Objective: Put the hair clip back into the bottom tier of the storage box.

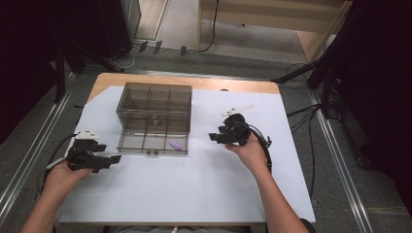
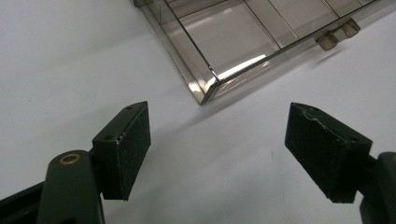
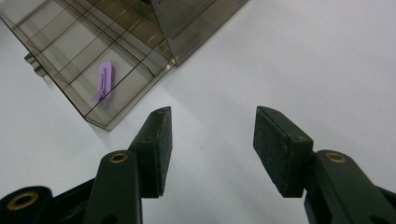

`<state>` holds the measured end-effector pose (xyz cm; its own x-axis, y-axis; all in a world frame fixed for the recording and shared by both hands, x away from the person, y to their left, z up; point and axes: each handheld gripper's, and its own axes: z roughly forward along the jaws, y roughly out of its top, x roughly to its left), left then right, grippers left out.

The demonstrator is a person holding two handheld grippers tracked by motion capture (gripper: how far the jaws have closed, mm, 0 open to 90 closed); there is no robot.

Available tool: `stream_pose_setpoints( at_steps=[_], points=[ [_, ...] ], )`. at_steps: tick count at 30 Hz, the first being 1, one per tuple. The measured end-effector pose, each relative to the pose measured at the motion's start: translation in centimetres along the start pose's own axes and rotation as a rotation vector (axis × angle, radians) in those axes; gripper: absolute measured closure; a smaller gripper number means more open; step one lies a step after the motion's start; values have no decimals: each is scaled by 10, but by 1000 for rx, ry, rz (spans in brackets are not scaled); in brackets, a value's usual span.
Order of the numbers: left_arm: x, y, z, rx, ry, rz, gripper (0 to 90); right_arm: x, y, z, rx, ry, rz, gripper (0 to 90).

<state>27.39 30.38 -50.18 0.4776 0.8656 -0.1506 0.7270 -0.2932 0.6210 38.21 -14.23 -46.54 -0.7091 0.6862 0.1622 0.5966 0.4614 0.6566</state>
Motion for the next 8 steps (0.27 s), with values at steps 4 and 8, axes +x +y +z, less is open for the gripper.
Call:
stream_pose_setpoints(
  at_steps=[4,8],
  points=[
    [0,0,0,-1,2,0,232,0,0,1,7,2,5,491],
    [0,0,1,0,0,-1,232,0,-1,2,12,0,-2,491]
  ],
)
